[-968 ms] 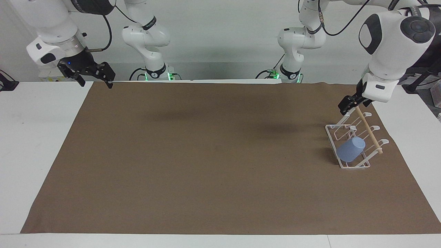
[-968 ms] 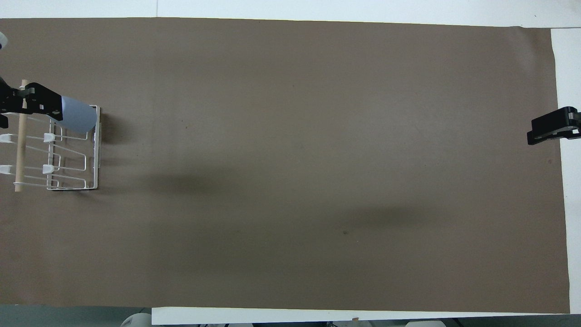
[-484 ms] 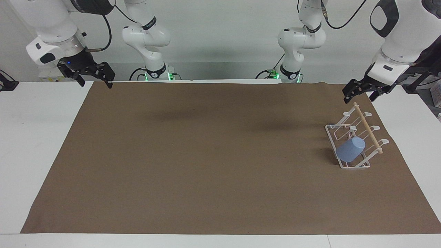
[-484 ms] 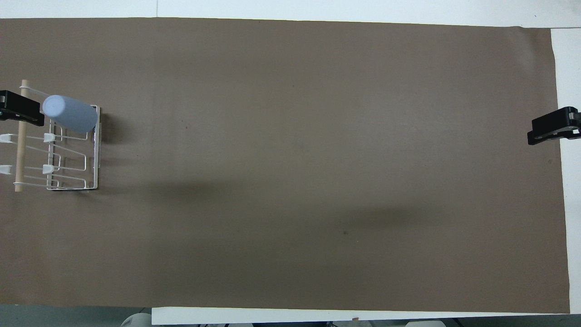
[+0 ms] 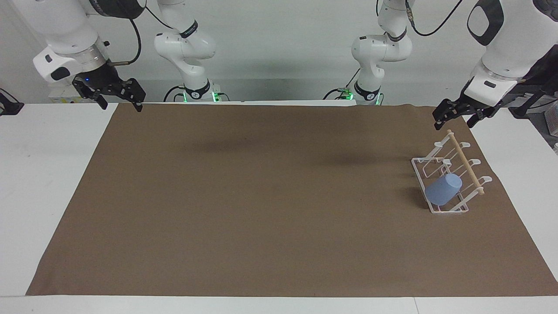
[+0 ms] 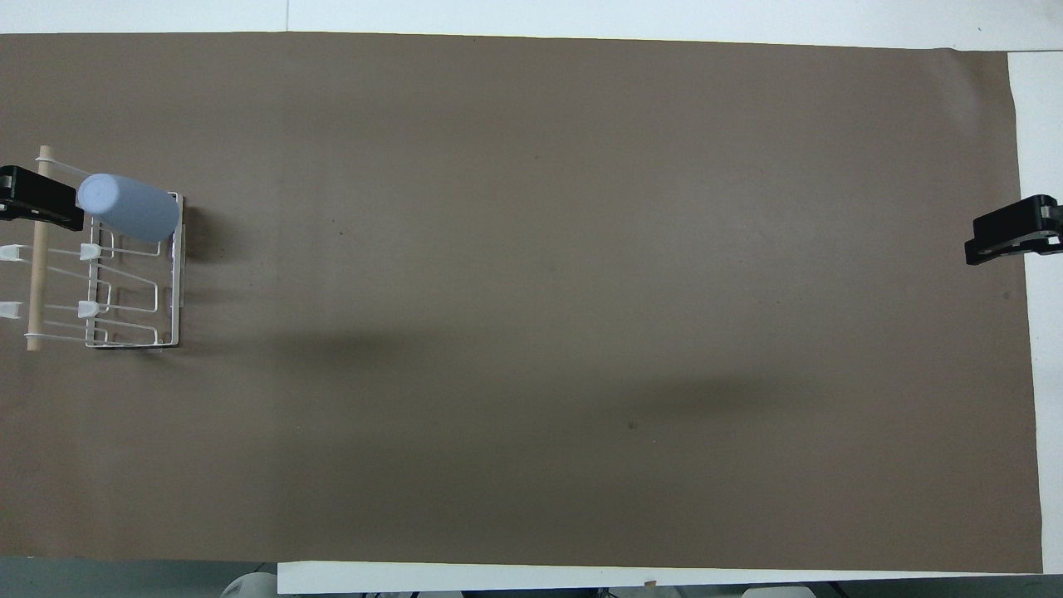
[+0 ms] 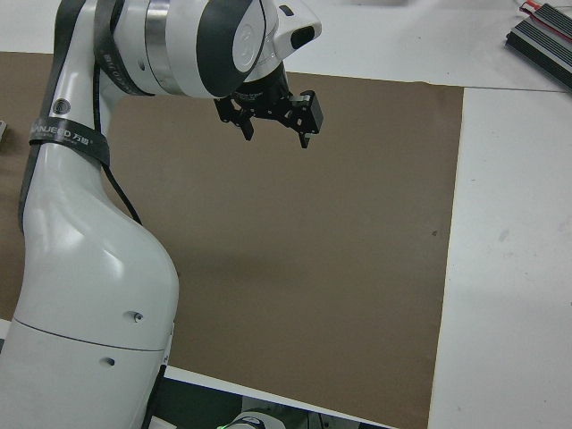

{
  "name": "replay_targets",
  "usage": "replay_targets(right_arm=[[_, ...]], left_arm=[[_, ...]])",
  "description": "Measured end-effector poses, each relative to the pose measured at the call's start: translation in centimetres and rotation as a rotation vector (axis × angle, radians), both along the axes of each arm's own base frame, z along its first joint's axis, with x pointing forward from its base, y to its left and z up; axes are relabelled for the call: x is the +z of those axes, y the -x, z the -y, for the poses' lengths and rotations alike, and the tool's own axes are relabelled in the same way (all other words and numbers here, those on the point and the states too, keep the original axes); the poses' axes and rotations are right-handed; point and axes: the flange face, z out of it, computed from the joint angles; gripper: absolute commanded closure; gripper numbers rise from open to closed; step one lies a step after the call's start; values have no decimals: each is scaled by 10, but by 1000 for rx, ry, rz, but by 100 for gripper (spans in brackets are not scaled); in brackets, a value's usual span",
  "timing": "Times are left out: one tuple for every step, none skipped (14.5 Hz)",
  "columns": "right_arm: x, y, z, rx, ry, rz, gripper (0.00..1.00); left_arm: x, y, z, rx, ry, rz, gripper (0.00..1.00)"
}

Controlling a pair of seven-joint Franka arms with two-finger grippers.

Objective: Hang cup on cup holder

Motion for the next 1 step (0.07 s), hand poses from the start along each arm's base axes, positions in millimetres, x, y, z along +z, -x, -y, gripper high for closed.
replay_targets(right_arm=[[0,0,0,0,0,0,0]], left_arm=[[1,0,0,0,0,1,0]])
